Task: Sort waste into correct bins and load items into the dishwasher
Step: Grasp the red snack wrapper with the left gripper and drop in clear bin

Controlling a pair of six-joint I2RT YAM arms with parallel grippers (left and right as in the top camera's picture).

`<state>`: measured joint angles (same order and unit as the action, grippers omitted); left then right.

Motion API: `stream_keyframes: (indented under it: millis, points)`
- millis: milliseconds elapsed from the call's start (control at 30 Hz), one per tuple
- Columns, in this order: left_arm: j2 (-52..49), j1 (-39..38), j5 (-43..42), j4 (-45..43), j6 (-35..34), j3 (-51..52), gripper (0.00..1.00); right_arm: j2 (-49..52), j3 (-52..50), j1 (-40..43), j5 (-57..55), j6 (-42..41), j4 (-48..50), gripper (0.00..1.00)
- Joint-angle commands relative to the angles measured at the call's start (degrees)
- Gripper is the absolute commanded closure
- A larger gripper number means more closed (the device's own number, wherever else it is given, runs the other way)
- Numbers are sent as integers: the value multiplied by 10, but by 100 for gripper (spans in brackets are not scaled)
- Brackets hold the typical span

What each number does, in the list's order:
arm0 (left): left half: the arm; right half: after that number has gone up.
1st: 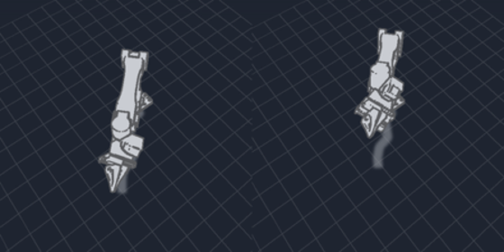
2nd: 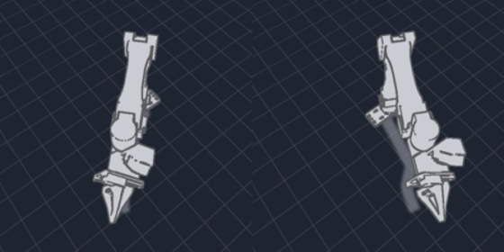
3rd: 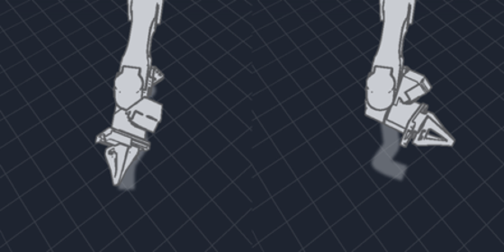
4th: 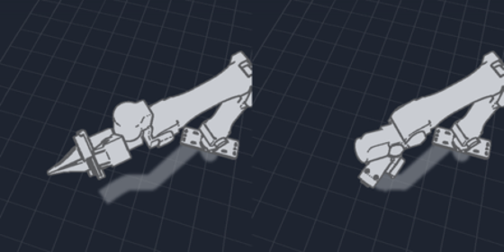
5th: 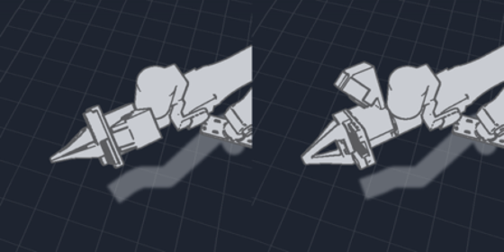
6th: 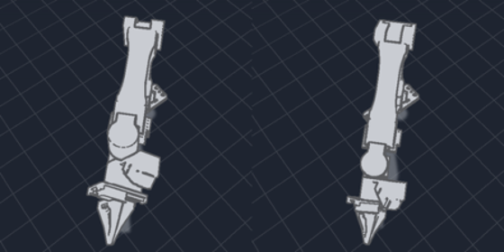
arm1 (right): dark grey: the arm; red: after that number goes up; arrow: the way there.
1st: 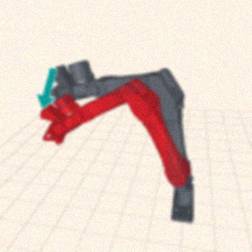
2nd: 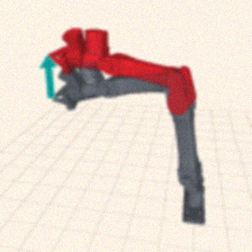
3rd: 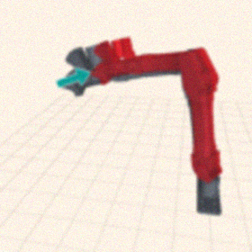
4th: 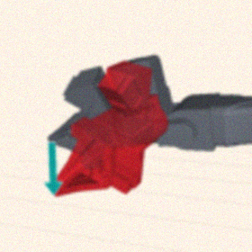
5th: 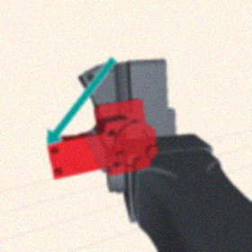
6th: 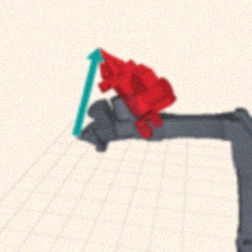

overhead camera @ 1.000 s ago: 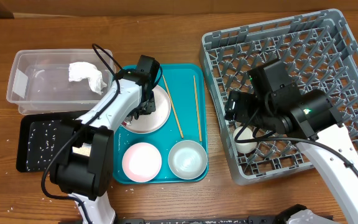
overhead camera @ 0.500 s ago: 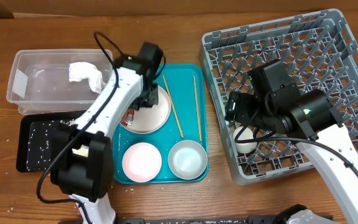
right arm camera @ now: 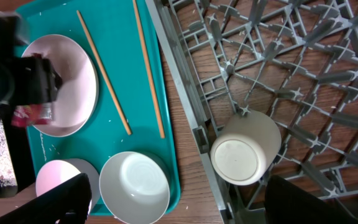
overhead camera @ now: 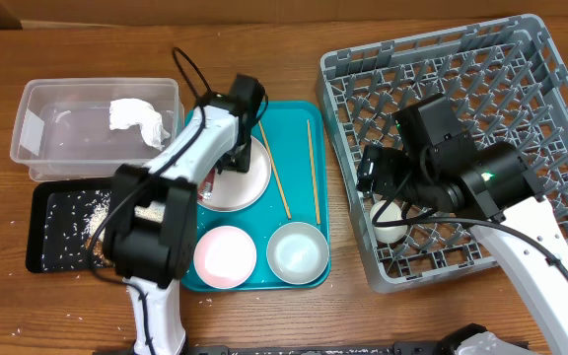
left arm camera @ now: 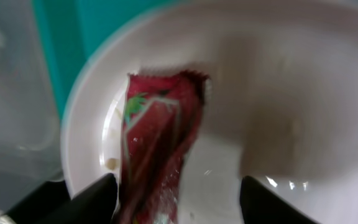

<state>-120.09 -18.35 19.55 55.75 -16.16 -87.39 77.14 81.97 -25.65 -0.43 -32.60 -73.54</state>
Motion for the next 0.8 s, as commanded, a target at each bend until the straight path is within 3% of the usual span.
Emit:
stream_keyframes:
  millis: [0, 33, 67, 100, 367, 633, 700, 767]
  points:
    - [-28, -1, -4, 20, -8, 7, 60, -2, 9, -3, -3, 0, 1, 9]
    - [-27, -3, -25, 27, -8, 3, 70, -2, 9, -3, -3, 0, 1, 9]
    - [-25, -5, -48, 39, -12, -7, 89, -2, 9, -3, -3, 0, 2, 9]
    - [-22, -7, -61, 51, -24, -19, 96, -2, 9, -3, -3, 0, 3, 9]
    - [44, 12, -101, 183, -64, -183, 96, -2, 9, -3, -3, 0, -5, 9]
    - [101, 130, -88, 158, -83, -216, 96, -2, 9, -3, -3, 0, -4, 9]
    - [90, 162, -89, 139, -83, -207, 88, -2, 9, -3, -3, 0, -3, 6]
    - [74, 187, -108, 123, -80, -205, 64, -2, 9, -3, -3, 0, -3, 5]
